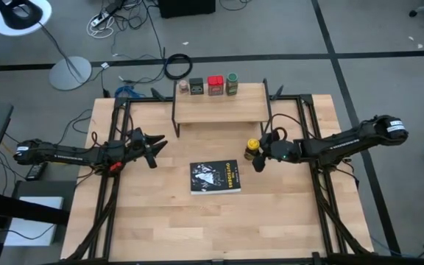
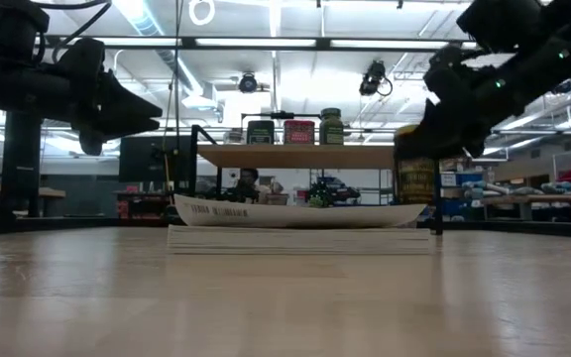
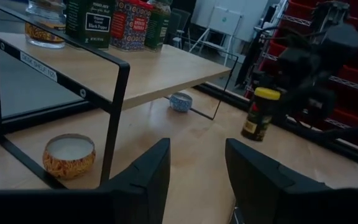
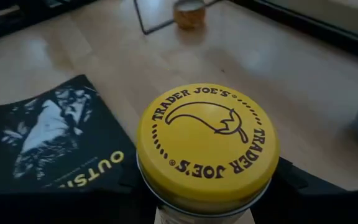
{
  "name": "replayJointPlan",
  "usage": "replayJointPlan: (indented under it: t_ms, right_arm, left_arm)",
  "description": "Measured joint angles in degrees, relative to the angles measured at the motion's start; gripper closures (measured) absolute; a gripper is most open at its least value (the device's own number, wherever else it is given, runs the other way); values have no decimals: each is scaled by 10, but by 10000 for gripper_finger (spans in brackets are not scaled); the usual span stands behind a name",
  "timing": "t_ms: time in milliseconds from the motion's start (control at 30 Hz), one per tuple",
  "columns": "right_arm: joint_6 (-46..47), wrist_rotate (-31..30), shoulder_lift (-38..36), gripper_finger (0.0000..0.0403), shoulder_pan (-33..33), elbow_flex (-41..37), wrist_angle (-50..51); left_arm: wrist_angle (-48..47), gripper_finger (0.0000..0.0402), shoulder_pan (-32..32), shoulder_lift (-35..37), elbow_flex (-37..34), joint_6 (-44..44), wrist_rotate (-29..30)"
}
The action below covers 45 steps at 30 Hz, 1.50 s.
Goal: Shelf spices
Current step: Remove the yellow seasoning bottle from the shelf, then remove the transparent seasoning bottle from the shelf
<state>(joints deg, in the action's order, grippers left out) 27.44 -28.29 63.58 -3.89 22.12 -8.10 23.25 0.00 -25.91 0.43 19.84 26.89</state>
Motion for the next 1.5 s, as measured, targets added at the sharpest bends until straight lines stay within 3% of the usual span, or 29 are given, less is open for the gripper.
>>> replayJointPlan:
  t_ms: [267, 500, 700, 800, 967, 1200, 1333, 1500]
  right_arm:
    - [24, -6, 31, 218, -17, -24, -14]
    - [10, 7, 48, 136, -22, -24, -52]
    - [-1, 12, 46, 87, -22, -24, -93]
    - [-22, 25, 46, 77, -22, -24, -137]
    - [-86, 41, 26, 76, -22, 10, -146]
    - [-208, 42, -4, 78, -22, 87, -135]
    - [-239, 46, -27, 82, -28, 131, -102]
    - [-263, 24, -56, 95, -60, 151, -77]
  left_arm:
    - [45, 243, 0, 0, 0, -1, 7]
    - [140, 237, 0, -3, 7, -81, 9]
    - [137, 182, 0, -17, 101, -178, 4]
    - [66, 143, 0, -51, 183, -225, 22]
    - [-133, 90, 3, -163, 349, -276, 114]
    - [-351, 69, 81, -361, 531, -287, 114]
    - [-462, 69, 169, -447, 587, -289, 67]
    - [-427, 69, 275, -464, 604, -311, -60]
